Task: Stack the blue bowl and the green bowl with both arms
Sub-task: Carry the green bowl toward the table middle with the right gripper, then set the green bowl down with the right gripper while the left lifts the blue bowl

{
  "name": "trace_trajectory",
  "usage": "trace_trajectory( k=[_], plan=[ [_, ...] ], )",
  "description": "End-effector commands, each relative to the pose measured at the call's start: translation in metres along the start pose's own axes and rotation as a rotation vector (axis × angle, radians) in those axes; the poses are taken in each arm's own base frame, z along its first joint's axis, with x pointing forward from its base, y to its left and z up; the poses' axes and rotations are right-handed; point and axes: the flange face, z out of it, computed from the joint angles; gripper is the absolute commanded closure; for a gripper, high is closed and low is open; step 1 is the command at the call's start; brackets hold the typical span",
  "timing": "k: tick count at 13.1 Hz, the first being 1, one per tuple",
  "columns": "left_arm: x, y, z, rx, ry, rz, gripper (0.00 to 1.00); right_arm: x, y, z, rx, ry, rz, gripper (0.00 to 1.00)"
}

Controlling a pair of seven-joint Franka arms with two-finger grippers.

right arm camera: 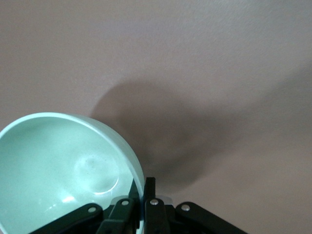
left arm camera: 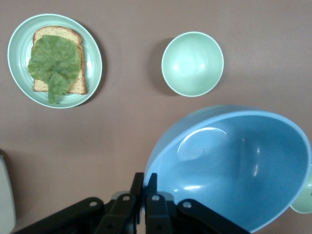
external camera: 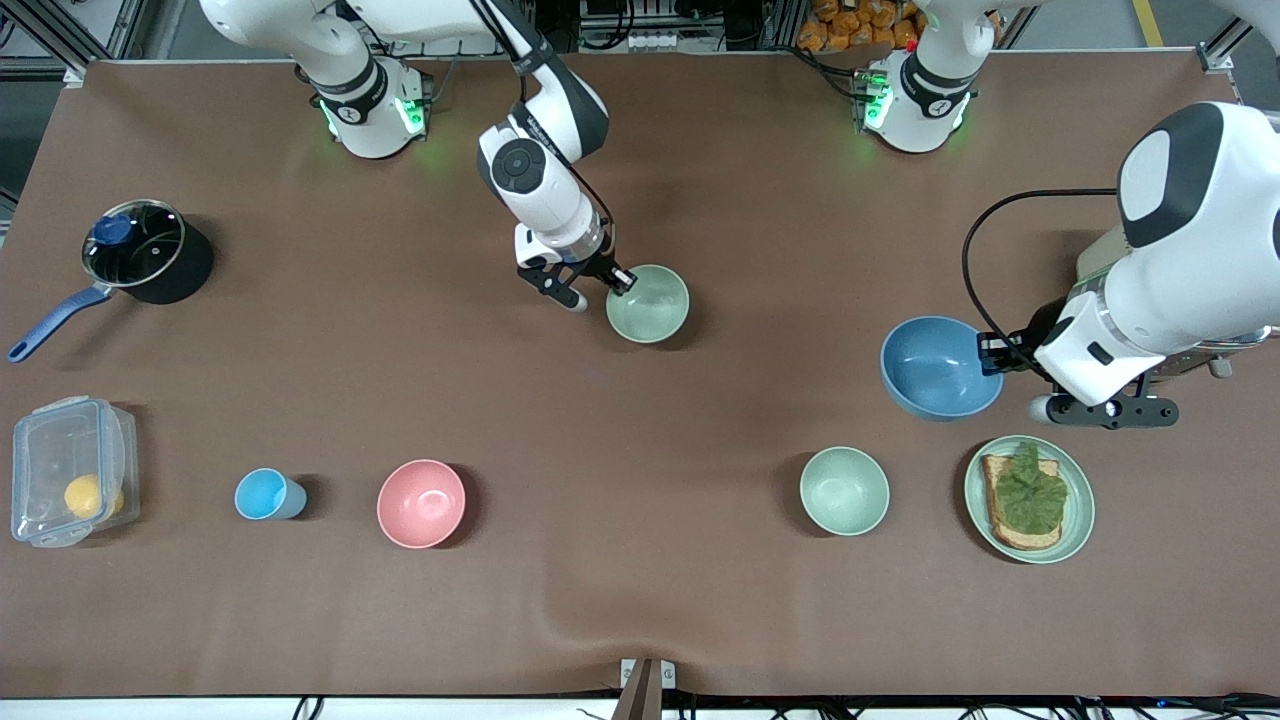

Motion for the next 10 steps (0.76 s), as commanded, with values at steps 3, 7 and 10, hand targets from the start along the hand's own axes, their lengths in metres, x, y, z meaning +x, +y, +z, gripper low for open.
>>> trace_trajectory(
  k=[3, 7, 10],
  plan=[
    [-0.003, 0.002, -0.002, -0.007, -0.013, -0.011, 1.0, -0.01, -0.004, 0.02, 0.024, 0.018, 0.026, 1.0],
    [-0.004, 0.008, -0.002, -0.015, -0.015, -0.004, 1.0, -0.008, -0.003, 0.021, 0.019, 0.018, 0.029, 0.63],
    [-0.007, 0.017, -0.005, -0.058, -0.021, -0.07, 1.0, -0.005, -0.003, 0.021, 0.018, 0.017, 0.054, 0.0]
  ],
)
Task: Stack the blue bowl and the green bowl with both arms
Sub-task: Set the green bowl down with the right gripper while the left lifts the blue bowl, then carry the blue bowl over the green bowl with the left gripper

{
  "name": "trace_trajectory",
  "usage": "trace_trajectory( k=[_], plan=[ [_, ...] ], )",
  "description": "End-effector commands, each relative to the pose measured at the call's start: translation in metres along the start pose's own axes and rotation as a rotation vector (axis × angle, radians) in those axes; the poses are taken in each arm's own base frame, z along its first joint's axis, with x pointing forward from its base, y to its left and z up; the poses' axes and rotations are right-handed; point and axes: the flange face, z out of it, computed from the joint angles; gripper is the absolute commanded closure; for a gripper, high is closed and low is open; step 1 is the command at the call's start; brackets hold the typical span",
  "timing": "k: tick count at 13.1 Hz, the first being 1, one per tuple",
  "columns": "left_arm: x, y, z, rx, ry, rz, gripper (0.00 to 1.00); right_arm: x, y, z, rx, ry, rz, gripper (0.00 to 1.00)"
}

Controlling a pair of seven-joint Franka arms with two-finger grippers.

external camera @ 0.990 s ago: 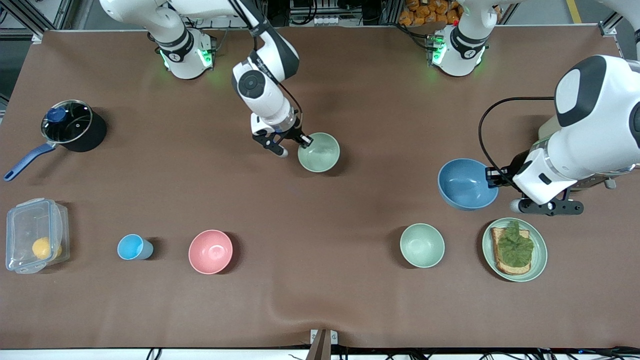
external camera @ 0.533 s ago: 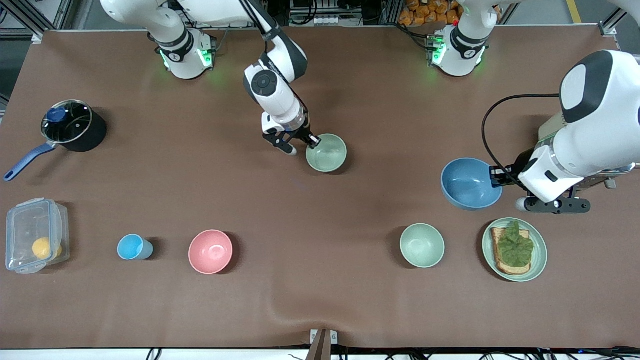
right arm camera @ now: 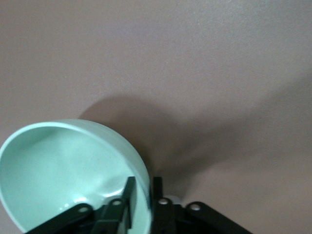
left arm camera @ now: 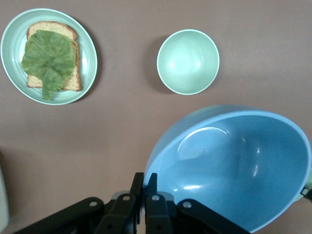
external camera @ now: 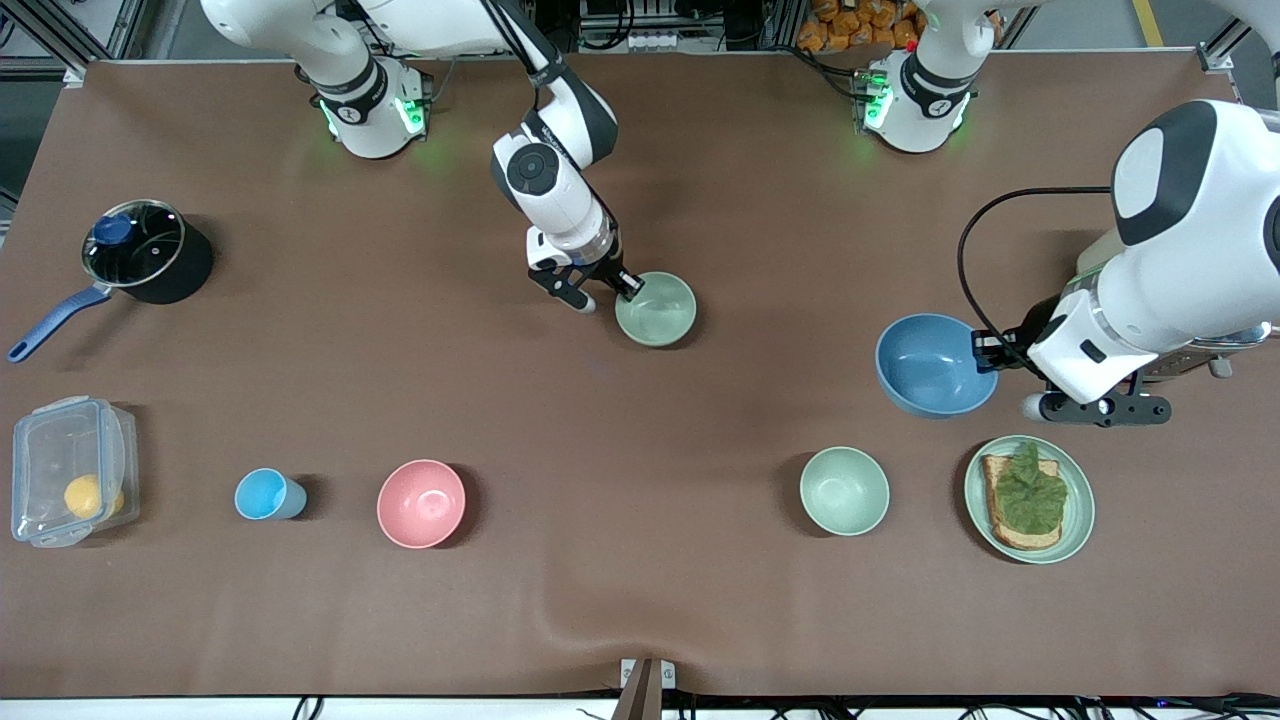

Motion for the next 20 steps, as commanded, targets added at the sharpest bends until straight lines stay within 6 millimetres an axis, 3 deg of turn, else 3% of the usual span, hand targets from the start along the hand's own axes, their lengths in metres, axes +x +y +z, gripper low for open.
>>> trace_trajectory(
  k=[1, 3, 7, 11, 12, 14, 16, 20],
  plan=[
    [-0.006, 0.012, -0.006, -0.064, -0.018, -0.059, 1.0, 0.0, -0.005, 0.0, 0.007, -0.003, 0.035, 0.0],
    [-0.009, 0.018, -0.011, -0.085, -0.016, -0.068, 1.0, 0.004, -0.008, -0.008, -0.003, -0.013, 0.044, 0.0],
    [-0.013, 0.03, -0.014, -0.128, -0.026, -0.092, 1.0, 0.033, -0.026, -0.054, -0.083, -0.081, 0.128, 0.0],
    [-0.025, 0.058, -0.02, -0.135, -0.031, -0.145, 1.0, 0.06, -0.031, -0.074, -0.122, -0.1, 0.317, 0.0],
    [-0.032, 0.075, -0.017, -0.133, -0.045, -0.156, 1.0, 0.073, -0.028, -0.075, -0.13, -0.098, 0.385, 0.0],
    [-0.046, 0.103, -0.004, -0.109, -0.096, -0.199, 1.0, 0.095, -0.016, -0.065, -0.151, -0.092, 0.471, 0.0],
    [-0.057, 0.13, 0.02, -0.09, -0.128, -0.226, 1.0, 0.104, -0.008, -0.053, -0.158, -0.122, 0.538, 0.0],
    [-0.086, 0.178, 0.088, -0.052, -0.166, -0.236, 1.0, 0.114, 0.0, -0.026, -0.134, -0.147, 0.628, 0.0]
  ],
)
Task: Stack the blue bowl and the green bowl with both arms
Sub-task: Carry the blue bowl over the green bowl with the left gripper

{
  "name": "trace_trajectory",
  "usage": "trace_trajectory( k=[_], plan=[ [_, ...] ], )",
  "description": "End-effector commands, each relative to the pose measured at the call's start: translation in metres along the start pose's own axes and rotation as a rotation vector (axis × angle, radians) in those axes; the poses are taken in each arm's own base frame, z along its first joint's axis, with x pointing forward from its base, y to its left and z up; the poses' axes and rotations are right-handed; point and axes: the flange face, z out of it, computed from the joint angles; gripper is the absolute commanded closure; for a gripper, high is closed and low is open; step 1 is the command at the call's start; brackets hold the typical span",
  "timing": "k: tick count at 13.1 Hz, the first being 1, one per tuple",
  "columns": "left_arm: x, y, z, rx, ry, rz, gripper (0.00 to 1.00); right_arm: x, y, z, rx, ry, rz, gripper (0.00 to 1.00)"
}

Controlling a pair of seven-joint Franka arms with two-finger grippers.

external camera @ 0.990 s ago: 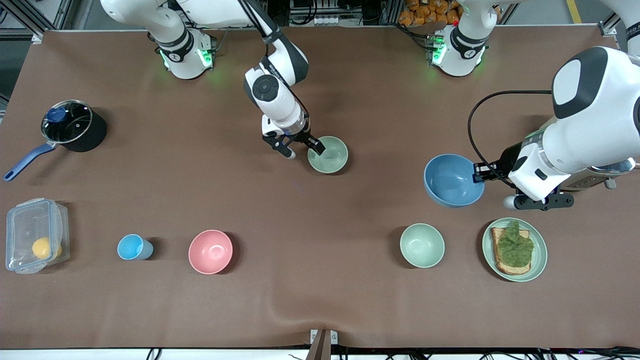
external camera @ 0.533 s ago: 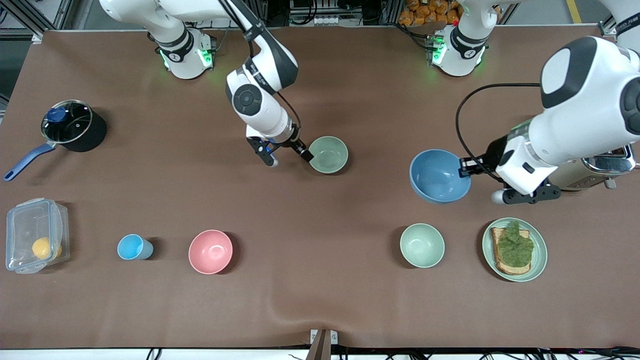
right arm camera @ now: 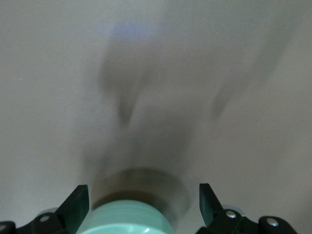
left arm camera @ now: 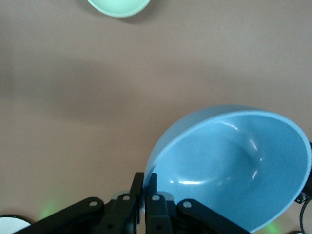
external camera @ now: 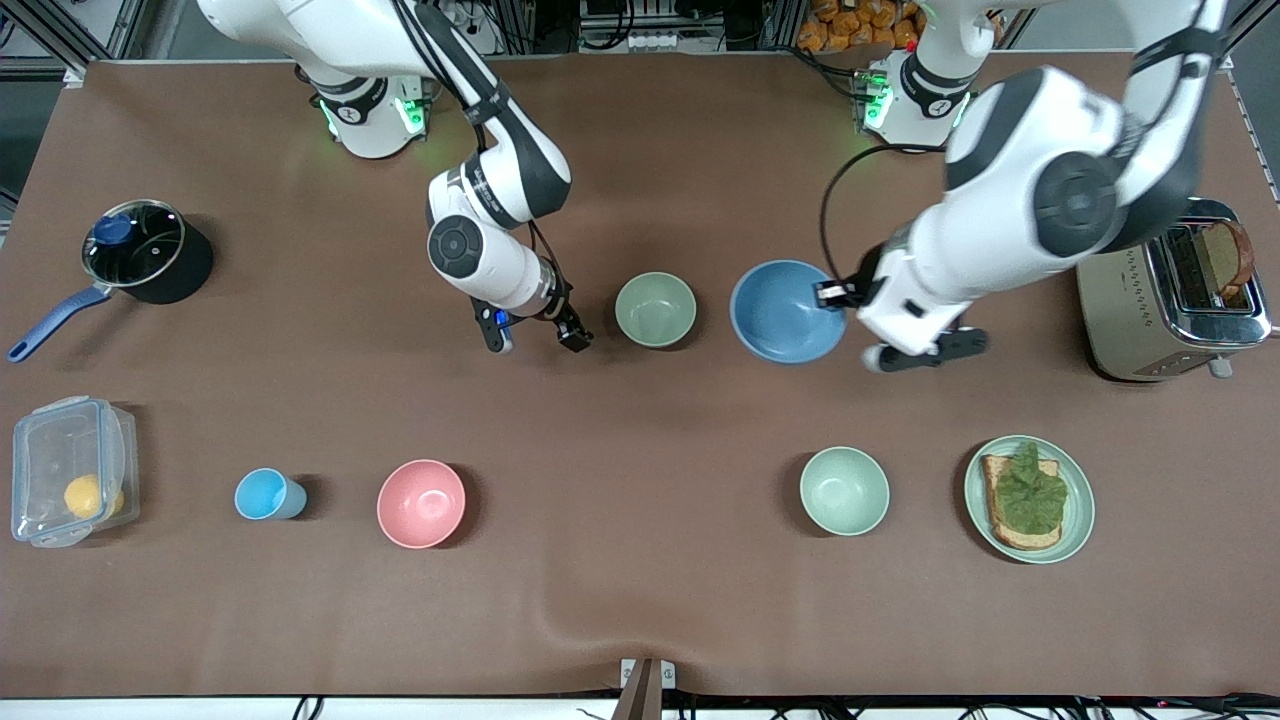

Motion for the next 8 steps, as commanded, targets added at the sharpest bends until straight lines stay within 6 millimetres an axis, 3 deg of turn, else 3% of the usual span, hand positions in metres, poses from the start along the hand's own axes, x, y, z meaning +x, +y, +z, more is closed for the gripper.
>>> trace_trajectory(
  k=[1, 3, 6, 8],
  plan=[
    [-0.029, 0.03, 0.054, 0.017, -0.004, -0.033, 1.0, 0.005, -0.004, 0.018, 0.044, -0.029, 0.073, 0.0],
    [-0.036, 0.036, 0.09, 0.022, -0.005, -0.05, 1.0, 0.004, -0.005, 0.021, 0.067, -0.071, 0.133, 0.0],
    [-0.042, 0.055, 0.118, 0.007, -0.005, -0.083, 1.0, -0.003, -0.004, 0.034, 0.12, -0.082, 0.157, 0.0],
    [-0.055, 0.071, 0.149, 0.002, -0.002, -0.095, 1.0, -0.013, -0.001, 0.041, 0.13, -0.087, 0.159, 0.0]
  ],
)
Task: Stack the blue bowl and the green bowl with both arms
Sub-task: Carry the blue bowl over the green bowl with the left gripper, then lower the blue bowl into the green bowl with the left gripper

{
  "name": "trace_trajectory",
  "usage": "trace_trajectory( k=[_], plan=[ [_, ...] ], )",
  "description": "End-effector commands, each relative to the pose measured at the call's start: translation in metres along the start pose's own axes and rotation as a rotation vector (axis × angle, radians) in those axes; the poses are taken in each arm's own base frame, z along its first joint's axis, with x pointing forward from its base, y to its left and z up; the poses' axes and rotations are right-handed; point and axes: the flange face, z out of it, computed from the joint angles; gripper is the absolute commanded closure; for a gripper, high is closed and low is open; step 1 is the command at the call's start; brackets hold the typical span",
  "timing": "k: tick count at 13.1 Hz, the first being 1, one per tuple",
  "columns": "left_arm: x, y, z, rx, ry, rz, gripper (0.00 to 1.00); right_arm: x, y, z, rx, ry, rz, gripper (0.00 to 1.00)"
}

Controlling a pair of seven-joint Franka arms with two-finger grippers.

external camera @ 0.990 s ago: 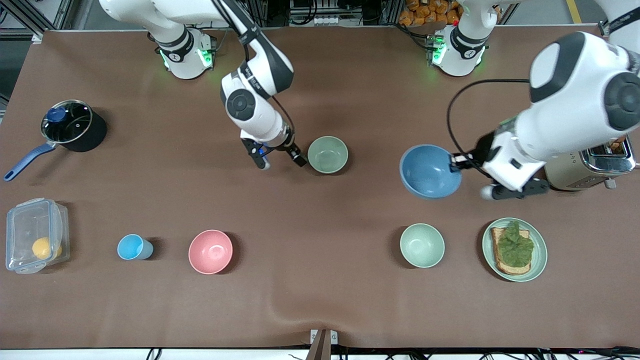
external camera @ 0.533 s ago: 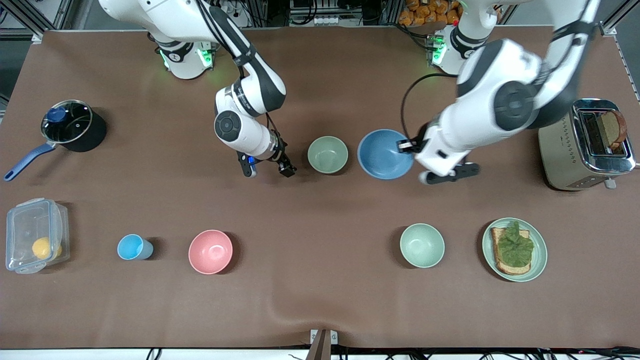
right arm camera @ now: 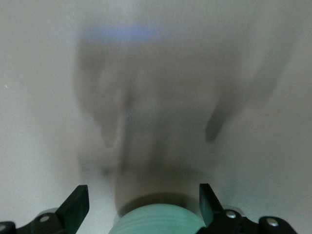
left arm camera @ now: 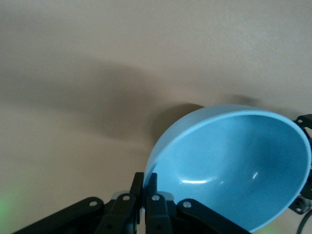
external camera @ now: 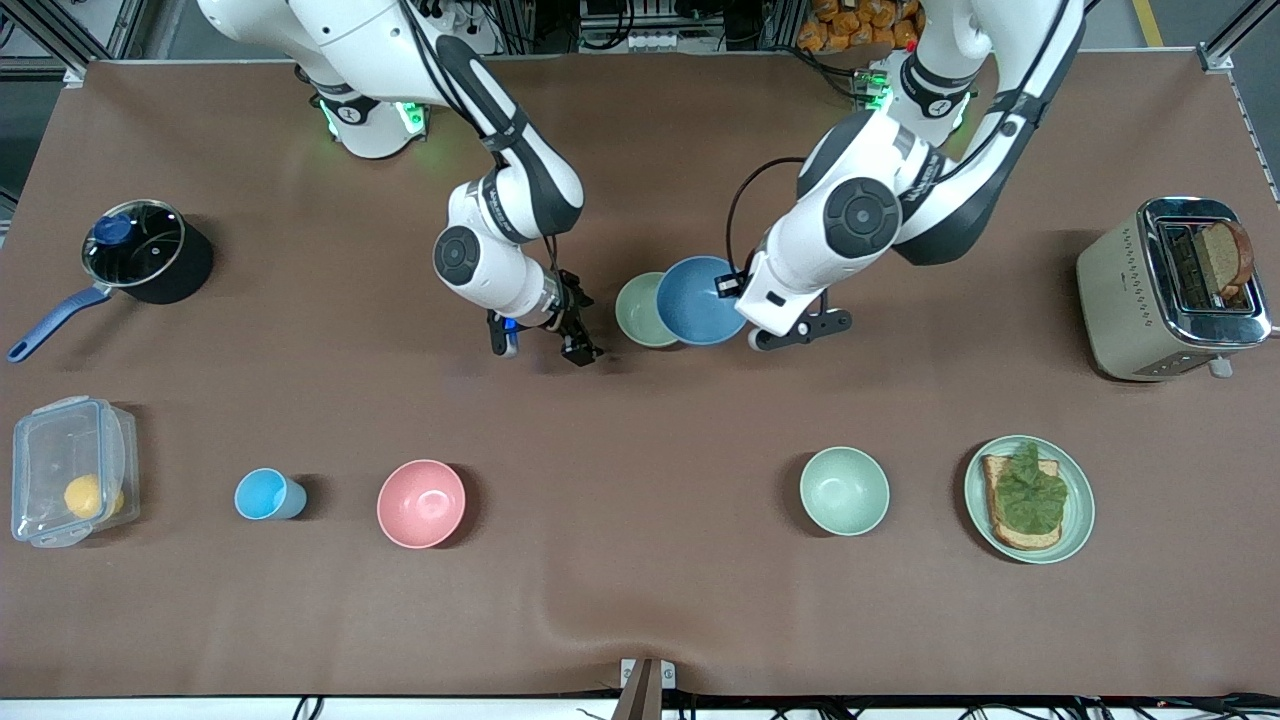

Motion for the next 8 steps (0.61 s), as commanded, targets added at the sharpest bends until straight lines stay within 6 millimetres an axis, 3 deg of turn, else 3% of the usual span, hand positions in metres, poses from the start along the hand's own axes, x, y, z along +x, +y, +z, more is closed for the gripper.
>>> trace_trajectory(
  k=[1, 5, 8],
  plan=[
    [-0.01, 0.009, 0.036, -0.028, 0.015, -0.034, 1.0, -0.006, 0.003, 0.008, 0.019, -0.014, 0.012, 0.0],
    [-0.023, 0.015, 0.061, -0.032, 0.02, -0.024, 1.0, -0.002, 0.003, 0.007, 0.009, -0.013, -0.025, 0.0],
    [-0.019, 0.019, 0.079, -0.064, 0.031, -0.044, 1.0, -0.001, 0.003, 0.006, 0.008, -0.015, -0.022, 0.0]
  ],
)
